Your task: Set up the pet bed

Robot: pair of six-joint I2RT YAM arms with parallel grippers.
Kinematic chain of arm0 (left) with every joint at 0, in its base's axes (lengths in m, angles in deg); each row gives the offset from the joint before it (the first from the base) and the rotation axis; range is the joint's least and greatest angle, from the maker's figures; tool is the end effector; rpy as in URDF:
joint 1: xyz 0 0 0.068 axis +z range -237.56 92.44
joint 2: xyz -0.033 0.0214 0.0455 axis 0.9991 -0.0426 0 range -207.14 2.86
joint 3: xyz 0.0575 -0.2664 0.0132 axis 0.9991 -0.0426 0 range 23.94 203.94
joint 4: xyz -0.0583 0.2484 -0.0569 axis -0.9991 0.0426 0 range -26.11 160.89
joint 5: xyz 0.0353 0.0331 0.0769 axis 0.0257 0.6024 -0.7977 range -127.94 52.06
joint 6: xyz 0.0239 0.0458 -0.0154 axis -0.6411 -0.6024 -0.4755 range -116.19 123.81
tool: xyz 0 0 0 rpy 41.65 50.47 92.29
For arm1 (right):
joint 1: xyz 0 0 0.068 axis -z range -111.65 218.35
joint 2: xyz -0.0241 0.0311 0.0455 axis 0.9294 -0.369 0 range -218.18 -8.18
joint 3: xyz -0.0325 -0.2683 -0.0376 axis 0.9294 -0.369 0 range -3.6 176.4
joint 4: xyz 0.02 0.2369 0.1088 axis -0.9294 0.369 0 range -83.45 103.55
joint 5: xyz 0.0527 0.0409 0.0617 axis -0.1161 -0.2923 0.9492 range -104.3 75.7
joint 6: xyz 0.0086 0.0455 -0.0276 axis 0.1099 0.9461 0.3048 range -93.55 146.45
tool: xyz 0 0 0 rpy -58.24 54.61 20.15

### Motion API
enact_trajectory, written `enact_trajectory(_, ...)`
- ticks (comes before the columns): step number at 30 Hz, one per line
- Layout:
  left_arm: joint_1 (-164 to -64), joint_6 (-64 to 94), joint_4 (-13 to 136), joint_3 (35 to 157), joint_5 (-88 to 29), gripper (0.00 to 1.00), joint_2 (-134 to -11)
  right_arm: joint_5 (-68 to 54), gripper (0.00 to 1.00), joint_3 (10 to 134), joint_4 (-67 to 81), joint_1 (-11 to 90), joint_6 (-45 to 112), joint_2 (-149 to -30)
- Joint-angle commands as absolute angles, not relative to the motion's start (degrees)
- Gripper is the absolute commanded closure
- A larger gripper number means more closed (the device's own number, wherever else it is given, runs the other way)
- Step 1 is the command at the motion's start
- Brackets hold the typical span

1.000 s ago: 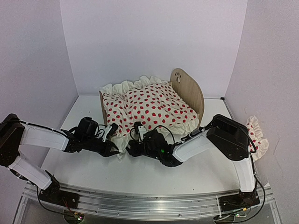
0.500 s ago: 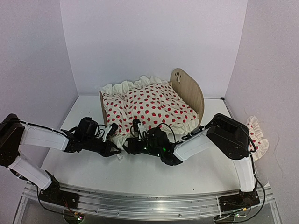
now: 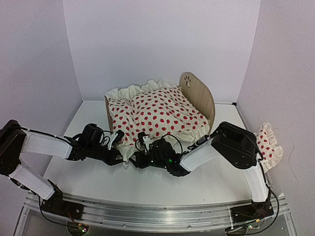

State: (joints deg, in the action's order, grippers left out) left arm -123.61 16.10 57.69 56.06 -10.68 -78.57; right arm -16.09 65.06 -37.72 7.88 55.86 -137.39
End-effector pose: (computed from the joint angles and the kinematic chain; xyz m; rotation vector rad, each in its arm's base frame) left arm 0.2030 -0.1679 0.1558 0.7442 2.3061 -0.9608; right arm 0.2301 0.4038 0.1036 -0.5110 1.9264 1.0332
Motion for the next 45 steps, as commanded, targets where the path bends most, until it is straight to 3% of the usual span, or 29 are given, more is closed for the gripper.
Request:
enact_trajectory(1, -122.99, 16.98, 58.85, 56.83, -10.99, 1.0, -78.52, -16.99, 0.57, 69.4, -37.92, 7.96, 53.18, -139.0)
enact_trajectory(4, -122.98, 16.95, 58.68, 56.96, -11.12, 1.0, -78.44, -17.09, 0.71, 70.05, -37.87, 8.05, 53.12, -139.44)
enact_trajectory(6, -122.97, 16.97, 58.91, 57.21, -11.17, 1.0, -78.35, -17.47, 0.87, 69.16, -37.83, 8.05, 53.39, -139.06)
enact_trajectory(10, -122.4, 17.62, 59.91, 58.48, -11.31, 1.0, -78.1, -15.56, 0.98, 65.84, -36.21, 7.96, 53.94, -135.47)
enact_trajectory(30, -121.49, 19.45, 52.82, 58.65, -5.87, 1.0, -82.06, 0.97, 1.0, 63.3, -34.67, 6.9, 60.3, -128.77)
enact_trajectory(45, -121.59, 35.88, 26.16, 48.88, 5.31, 1.0, -86.75, -2.48, 1.0, 65.68, -28.12, 5.5, 57.73, -129.73)
